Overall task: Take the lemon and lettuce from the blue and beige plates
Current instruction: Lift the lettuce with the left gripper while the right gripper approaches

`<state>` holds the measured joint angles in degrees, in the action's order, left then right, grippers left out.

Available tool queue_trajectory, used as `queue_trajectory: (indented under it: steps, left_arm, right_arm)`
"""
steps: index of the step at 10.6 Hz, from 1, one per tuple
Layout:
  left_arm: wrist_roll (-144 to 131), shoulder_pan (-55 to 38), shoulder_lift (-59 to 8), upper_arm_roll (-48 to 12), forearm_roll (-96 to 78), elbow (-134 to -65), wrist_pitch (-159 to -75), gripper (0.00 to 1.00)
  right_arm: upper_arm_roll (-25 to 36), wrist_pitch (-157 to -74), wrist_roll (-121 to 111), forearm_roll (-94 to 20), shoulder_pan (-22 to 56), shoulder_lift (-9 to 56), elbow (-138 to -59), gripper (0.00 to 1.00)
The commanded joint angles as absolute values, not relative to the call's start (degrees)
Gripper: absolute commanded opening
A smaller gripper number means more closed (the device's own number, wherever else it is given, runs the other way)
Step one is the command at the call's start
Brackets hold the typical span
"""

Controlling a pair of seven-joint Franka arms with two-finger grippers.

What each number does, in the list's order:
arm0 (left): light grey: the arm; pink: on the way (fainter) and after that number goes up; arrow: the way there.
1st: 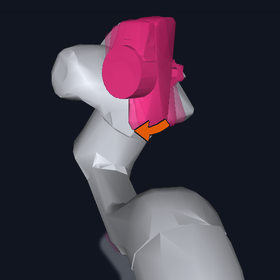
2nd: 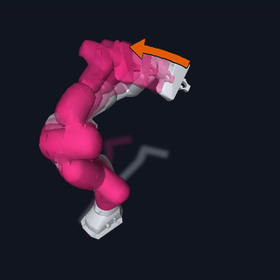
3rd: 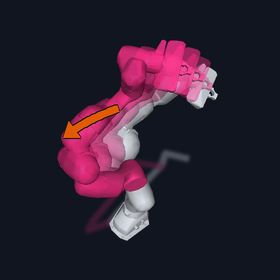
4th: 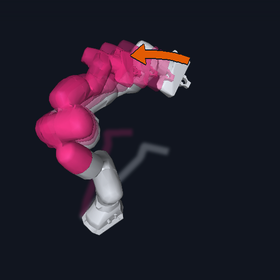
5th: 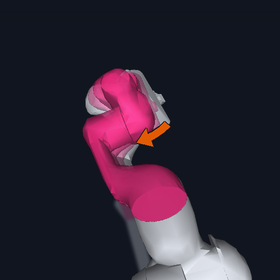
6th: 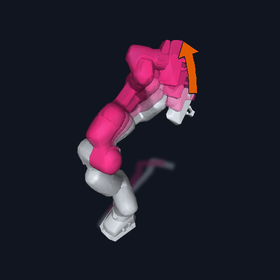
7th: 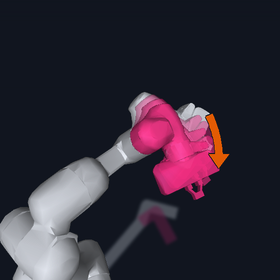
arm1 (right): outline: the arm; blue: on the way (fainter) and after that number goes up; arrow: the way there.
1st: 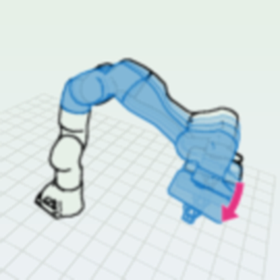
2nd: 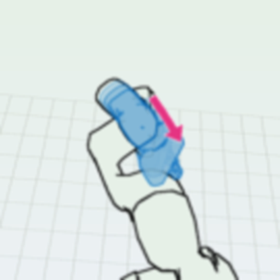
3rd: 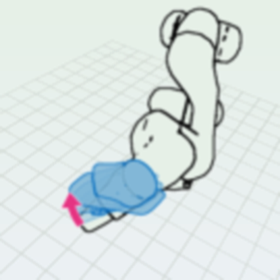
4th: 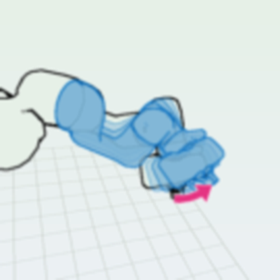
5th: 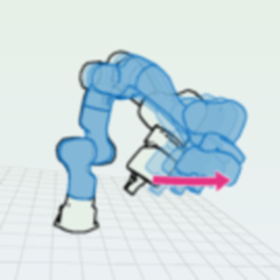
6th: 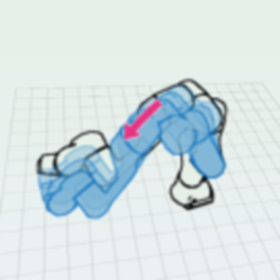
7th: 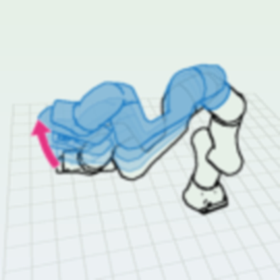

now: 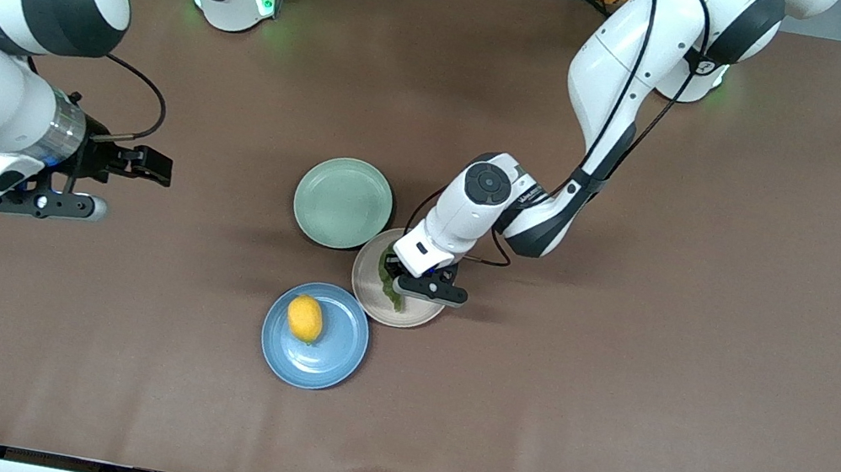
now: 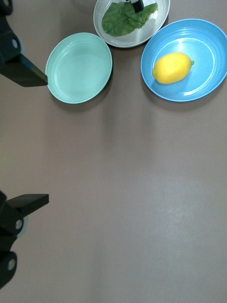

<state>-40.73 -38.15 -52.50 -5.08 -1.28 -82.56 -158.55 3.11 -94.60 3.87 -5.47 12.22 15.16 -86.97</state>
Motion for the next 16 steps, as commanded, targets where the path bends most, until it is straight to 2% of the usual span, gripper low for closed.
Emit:
queue_trajectory:
  steps: [1, 8, 12, 16]
  left_arm:
    - [-42.89, -38.67, -49.15, -4.66, -0.26, -85.24, -158.03, 0.00]
    - [-42.19, -35.43, -37.81, -4.83, -0.18, -86.31, -139.33, 0.00]
    - [-38.86, -30.77, -34.98, -4.83, -0.09, -86.05, -132.90, 0.00]
    - [-31.67, -24.37, -34.19, -4.57, 0.09, -85.96, -130.09, 0.00]
  right_arm:
    - [3.25, -95.53, 4.22, -6.15, 12.92, 15.73, -86.75, 1.00]
    - [3.25, -99.57, 4.31, -7.82, 14.59, 17.75, -86.66, 1.00]
    - [3.25, -101.15, 4.31, -9.13, 15.12, 18.72, -86.66, 1.00]
    - [3.25, -103.01, 4.31, -11.25, 15.12, 19.42, -86.66, 1.00]
